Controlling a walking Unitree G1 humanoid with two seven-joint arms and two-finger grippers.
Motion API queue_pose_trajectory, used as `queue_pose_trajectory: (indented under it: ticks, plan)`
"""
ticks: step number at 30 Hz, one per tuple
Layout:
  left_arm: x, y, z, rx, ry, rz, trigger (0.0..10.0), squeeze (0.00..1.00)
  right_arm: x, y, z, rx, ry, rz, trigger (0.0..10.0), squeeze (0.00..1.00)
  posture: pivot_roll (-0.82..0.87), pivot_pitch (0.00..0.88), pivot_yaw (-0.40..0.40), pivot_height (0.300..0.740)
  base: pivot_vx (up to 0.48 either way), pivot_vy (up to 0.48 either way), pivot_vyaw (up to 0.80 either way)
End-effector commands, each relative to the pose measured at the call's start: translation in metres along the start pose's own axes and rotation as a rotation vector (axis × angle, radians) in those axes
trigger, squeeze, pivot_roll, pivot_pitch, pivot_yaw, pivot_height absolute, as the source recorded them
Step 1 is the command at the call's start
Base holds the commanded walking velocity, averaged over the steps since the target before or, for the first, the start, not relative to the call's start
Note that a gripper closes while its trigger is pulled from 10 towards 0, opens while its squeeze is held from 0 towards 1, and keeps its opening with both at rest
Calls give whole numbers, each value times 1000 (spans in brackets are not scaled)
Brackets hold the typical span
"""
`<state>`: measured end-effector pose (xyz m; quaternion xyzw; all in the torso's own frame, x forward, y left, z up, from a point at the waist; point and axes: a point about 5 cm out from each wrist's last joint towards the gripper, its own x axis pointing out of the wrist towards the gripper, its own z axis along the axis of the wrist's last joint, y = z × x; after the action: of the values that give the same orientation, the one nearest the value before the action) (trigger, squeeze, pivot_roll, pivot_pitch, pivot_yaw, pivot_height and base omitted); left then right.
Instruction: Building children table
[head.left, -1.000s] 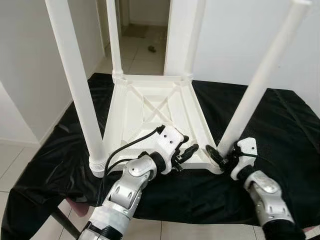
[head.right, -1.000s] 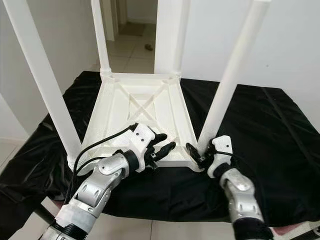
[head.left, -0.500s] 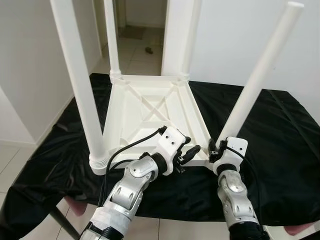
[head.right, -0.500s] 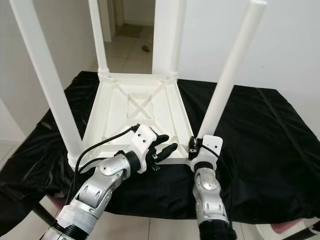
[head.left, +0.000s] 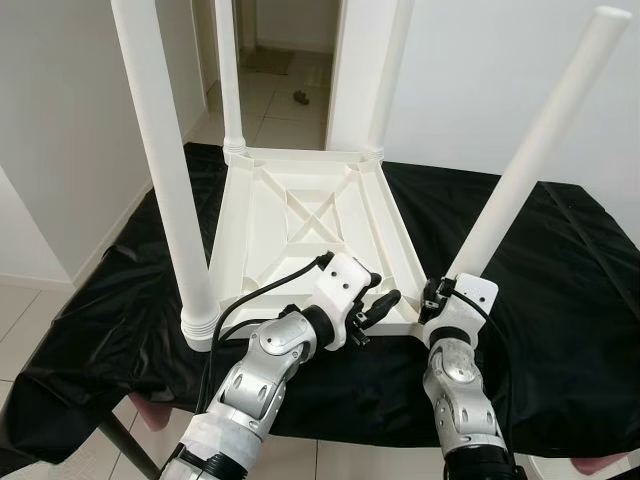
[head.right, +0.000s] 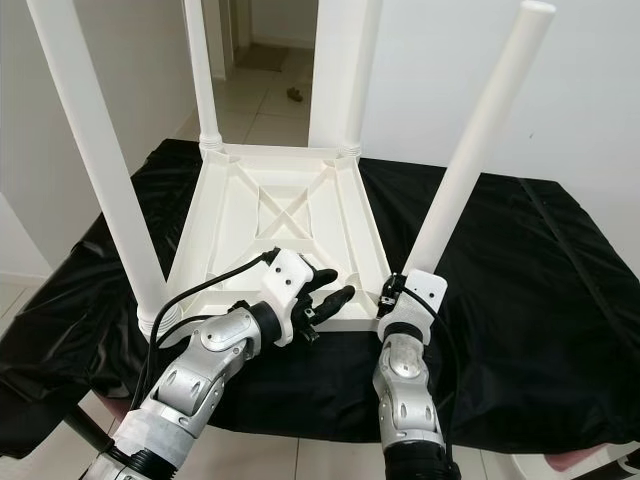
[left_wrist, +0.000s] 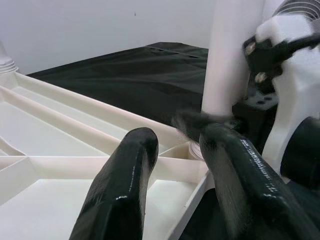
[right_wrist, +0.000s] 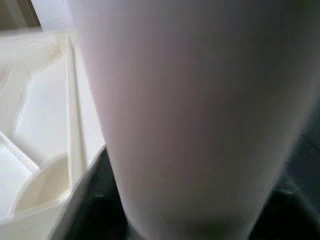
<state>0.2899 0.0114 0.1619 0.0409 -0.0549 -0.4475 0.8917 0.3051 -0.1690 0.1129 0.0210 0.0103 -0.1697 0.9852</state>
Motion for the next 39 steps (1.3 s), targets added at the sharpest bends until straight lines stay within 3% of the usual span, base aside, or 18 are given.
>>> queue_pose_trajectory:
  ticks: [1, 11, 13, 14, 15, 16, 17, 18, 19, 20, 22, 24, 26, 28, 31, 39]
  plan:
    - [1, 0, -1, -2, -4, 32, 10000, 0, 0, -6, -11, -23, 48, -12, 10000, 1000, -8, 0, -46, 740, 0, 0, 0]
    - [2, -1, 0, -3, -10, 30, 10000, 0, 6, -18, -5, -19, 10, 44, 10000, 1000, -10, 0, -46, 740, 0, 0, 0]
    - [2, -1, 0, -4, -10, 31, 10000, 0, 8, -22, -6, -23, 10, 97, 10000, 1000, -11, 0, -46, 740, 0, 0, 0]
    - [2, -1, 0, -5, -10, 31, 10000, 0, 10, -26, -8, -32, 29, 207, 10000, 1000, -12, 0, -43, 740, 0, 0, 0]
    - [2, -1, 0, -5, -10, 31, 10000, 0, 10, -26, -8, -32, 29, 207, 10000, 1000, -12, 0, -43, 740, 0, 0, 0]
    - [2, -1, 1, -6, -9, 31, 10000, 0, 10, -29, -9, -46, 34, 340, 10000, 1000, -13, 0, -40, 740, 0, 0, 0]
    - [2, -1, 1, -6, -9, 31, 10000, 0, 10, -29, -9, -46, 34, 340, 10000, 1000, -13, 0, -40, 740, 0, 0, 0]
    - [2, -1, 1, -6, -9, 31, 10000, 0, 9, -33, -9, -76, 31, 459, 10000, 0, -13, 0, -40, 740, 0, 0, 0]
    - [2, -1, 1, -6, -9, 31, 10000, 0, 9, -33, -9, -76, 31, 459, 10000, 0, -13, 0, -40, 740, 0, 0, 0]
    - [2, -1, 1, -6, -9, 30, 10000, 0, 8, -37, -8, -97, 26, 550, 10000, 0, -14, 0, -35, 740, 0, 0, 0]
    - [2, -1, 1, -6, -9, 30, 10000, 0, 8, -37, -8, -97, 26, 550, 10000, 0, -14, 0, -35, 740, 0, 0, 0]
    - [2, 0, 1, -5, -8, 30, 10000, 0, 5, -42, -4, -139, 18, 702, 10000, 0, -14, 0, -27, 740, 0, 0, 0]
    - [2, 0, 1, -5, -8, 30, 10000, 0, 5, -42, -4, -139, 18, 702, 10000, 0, -14, 0, -27, 740, 0, 0, 0]
    - [1, 1, 2, -4, -7, 33, 10000, 0, 4, -51, 5, -238, -13, 839, 10000, 0, -13, 0, -23, 740, 0, 0, 0]
    - [0, 2, 2, -4, -7, 36, 10000, 0, 6, -56, 10, -291, -32, 883, 10000, 0, -12, 0, -21, 740, 0, 0, 0]
    - [1, 1, 3, -5, -8, 32, 10000, 0, 14, -60, 28, -328, -90, 932, 10000, 0, -9, 0, -10, 740, 0, 0, 0]
